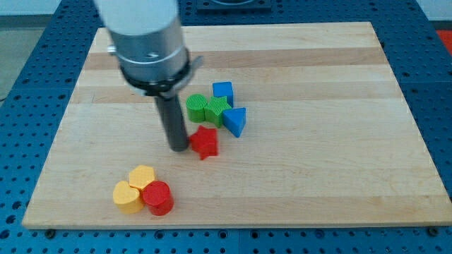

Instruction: Push the red star towards right

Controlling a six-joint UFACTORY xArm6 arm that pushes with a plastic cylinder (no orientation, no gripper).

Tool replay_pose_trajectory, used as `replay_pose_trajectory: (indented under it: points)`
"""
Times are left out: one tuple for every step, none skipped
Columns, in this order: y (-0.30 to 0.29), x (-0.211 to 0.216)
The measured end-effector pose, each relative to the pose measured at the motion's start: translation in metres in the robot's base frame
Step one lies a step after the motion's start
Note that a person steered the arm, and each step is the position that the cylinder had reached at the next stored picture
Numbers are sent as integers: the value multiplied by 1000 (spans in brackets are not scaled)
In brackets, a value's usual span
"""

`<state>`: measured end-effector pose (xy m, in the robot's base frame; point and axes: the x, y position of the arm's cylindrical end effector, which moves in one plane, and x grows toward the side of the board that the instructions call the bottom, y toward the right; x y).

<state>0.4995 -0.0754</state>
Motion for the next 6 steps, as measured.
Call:
replay_pose_trajectory:
  points:
    - [62,3]
    - [160,42]
    - [186,57]
    - [186,57]
    - [186,48]
    - [186,47]
